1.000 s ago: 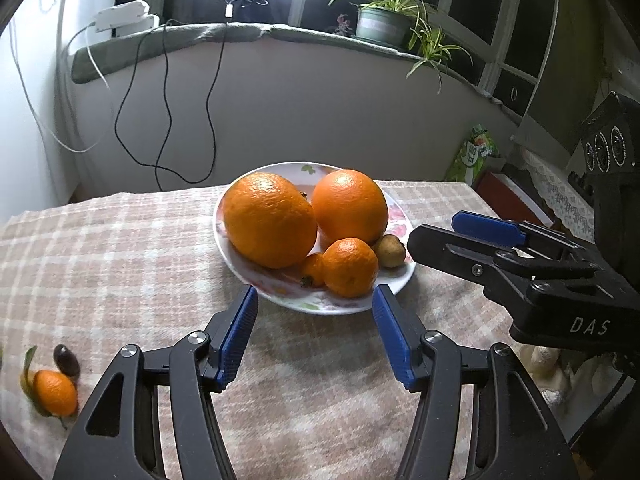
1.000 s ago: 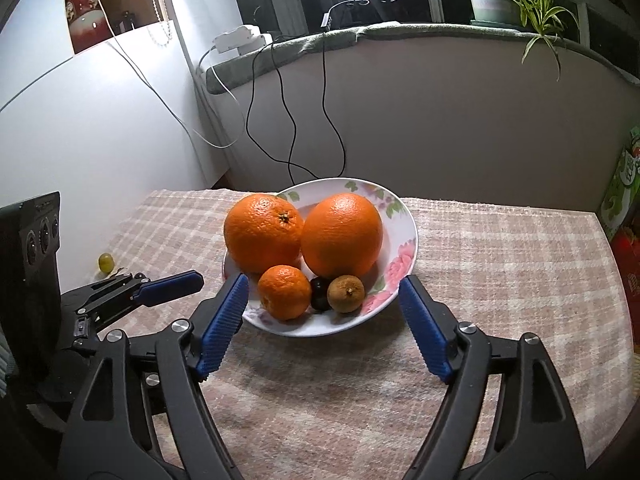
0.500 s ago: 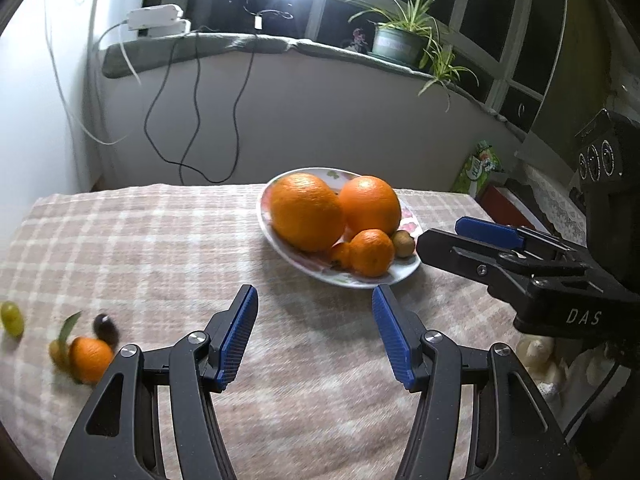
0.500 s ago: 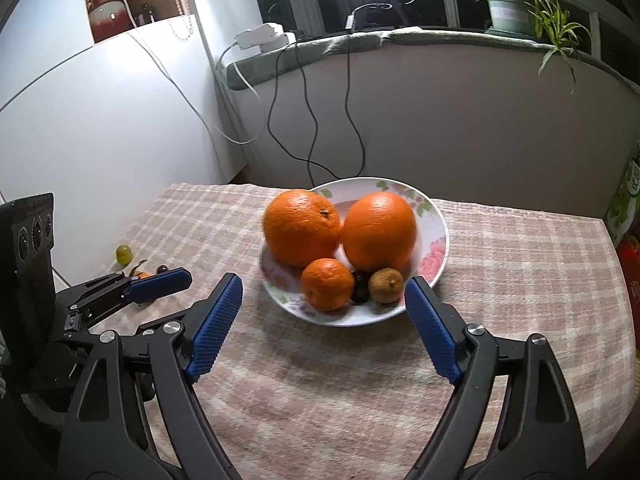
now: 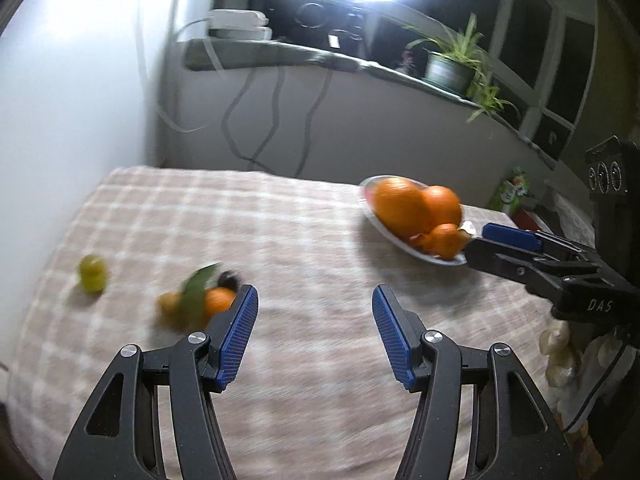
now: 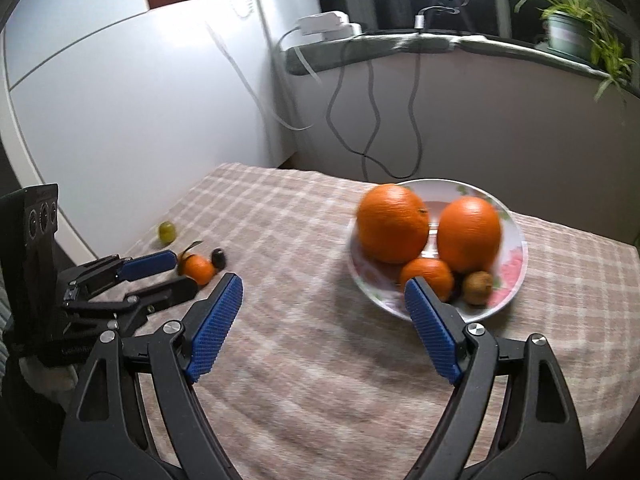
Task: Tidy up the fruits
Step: 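Grasp the green lime with the left tool while the right tool grasps the leafy mandarin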
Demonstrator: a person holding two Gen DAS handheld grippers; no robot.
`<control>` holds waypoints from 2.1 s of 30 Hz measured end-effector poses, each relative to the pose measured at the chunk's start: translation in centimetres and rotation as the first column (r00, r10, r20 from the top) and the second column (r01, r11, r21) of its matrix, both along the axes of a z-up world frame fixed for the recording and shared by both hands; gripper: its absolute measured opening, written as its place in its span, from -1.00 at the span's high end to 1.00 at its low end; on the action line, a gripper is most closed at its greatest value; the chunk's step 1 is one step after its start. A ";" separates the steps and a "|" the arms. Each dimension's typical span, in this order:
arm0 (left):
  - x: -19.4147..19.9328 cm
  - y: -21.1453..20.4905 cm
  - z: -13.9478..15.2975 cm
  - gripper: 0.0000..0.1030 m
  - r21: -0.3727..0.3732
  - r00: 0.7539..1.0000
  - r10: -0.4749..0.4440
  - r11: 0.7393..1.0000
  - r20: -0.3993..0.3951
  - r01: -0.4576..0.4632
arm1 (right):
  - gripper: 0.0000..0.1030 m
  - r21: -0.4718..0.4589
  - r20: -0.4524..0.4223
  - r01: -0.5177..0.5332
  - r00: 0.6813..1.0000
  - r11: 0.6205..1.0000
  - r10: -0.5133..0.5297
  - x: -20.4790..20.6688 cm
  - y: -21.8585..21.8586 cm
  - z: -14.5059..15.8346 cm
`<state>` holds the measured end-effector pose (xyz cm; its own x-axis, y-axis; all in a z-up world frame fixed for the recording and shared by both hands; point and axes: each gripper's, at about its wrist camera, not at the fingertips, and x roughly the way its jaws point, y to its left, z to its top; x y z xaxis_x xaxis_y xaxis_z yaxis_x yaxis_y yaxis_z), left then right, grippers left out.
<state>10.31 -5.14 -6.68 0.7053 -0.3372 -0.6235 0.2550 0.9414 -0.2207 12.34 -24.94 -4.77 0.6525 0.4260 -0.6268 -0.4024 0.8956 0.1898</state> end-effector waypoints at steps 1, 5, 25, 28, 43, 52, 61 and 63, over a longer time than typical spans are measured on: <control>-0.3 1.1 -0.2 -0.15 0.002 1.000 0.018 1.000 -0.005 -0.018 | -0.67 -0.003 -0.001 -0.012 1.000 1.000 0.012 0.0 0.5 -0.1; -0.9 4.2 -1.0 -0.14 0.001 0.997 0.073 0.997 -0.022 -0.073 | -0.67 -0.016 -0.003 -0.066 0.998 0.998 0.066 -0.1 2.9 -0.5; 0.4 11.8 -3.5 0.08 -0.002 0.976 0.208 0.978 -0.070 -0.208 | -0.03 -0.084 -0.079 -0.302 0.952 0.950 0.295 1.5 13.9 -3.8; 1.2 12.7 -3.7 0.08 0.012 0.969 0.238 0.971 -0.070 -0.238 | 0.09 -0.091 -0.086 -0.324 0.944 0.942 0.317 1.8 15.2 -4.3; 5.3 14.9 -4.8 0.08 -0.008 0.954 0.280 0.959 -0.108 -0.283 | 0.11 -0.124 -0.111 -0.344 0.937 0.931 0.332 3.7 18.4 -6.3; 6.5 14.8 -5.6 0.08 0.001 0.953 0.269 0.962 -0.141 -0.272 | 0.11 -0.152 -0.132 -0.336 0.939 0.930 0.318 4.6 19.0 -7.3; 6.9 14.9 -6.1 0.47 0.002 0.949 0.274 0.961 -0.157 -0.278 | 0.23 -0.127 -0.132 -0.324 0.942 0.937 0.308 4.6 18.5 -7.4; 6.9 15.0 -6.1 0.50 -0.005 0.950 0.272 0.961 -0.156 -0.276 | 0.24 -0.114 -0.130 -0.318 0.944 0.941 0.303 4.5 18.1 -7.2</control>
